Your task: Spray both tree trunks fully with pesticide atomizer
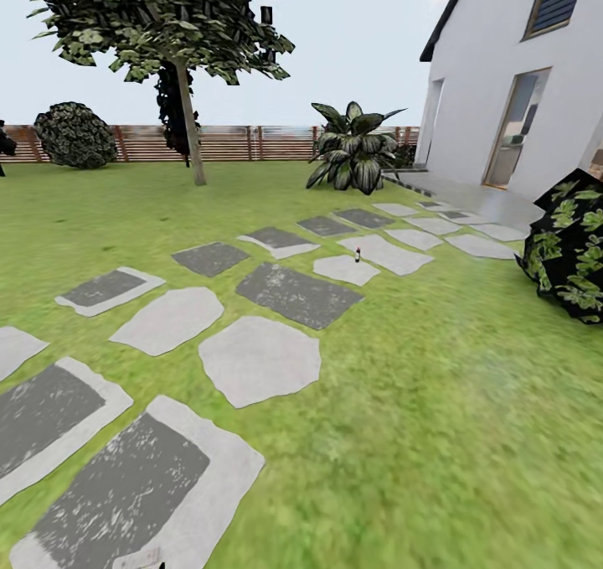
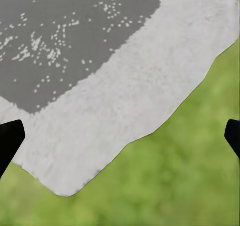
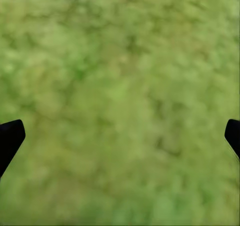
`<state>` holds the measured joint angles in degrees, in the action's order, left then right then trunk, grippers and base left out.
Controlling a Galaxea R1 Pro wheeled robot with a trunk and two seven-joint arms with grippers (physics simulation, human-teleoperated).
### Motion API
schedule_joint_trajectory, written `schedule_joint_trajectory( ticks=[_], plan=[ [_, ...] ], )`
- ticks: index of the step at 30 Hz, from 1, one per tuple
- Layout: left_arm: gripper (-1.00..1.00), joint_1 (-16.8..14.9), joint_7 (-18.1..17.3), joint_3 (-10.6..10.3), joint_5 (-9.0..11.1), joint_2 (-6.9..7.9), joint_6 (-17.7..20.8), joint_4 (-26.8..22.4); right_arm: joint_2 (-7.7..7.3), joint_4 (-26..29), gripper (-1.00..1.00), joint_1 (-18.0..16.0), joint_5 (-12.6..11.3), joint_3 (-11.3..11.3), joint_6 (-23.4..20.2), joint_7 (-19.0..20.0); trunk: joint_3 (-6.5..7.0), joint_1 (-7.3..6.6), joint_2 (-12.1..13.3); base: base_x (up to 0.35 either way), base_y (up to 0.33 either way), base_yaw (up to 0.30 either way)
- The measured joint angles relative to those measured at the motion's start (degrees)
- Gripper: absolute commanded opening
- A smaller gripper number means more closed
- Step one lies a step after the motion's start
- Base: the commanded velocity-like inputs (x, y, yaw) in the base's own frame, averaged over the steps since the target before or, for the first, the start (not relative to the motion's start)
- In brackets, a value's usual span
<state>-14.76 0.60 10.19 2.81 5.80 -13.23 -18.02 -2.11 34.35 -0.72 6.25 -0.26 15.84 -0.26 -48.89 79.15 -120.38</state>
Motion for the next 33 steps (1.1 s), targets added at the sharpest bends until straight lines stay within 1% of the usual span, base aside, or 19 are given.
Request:
schedule_joint_trajectory(
  ticks=[33],
  plan=[
    [1.0, 0.0, -0.04, 0.01, 0.08, 0.0, -0.04, 0.0, 0.0, -0.08, 1.0, 0.01, 0.0, 0.0, -0.02, 0.0, 0.0, 0.0, 0.0, 0.338, 0.0, 0.0]
  ],
)
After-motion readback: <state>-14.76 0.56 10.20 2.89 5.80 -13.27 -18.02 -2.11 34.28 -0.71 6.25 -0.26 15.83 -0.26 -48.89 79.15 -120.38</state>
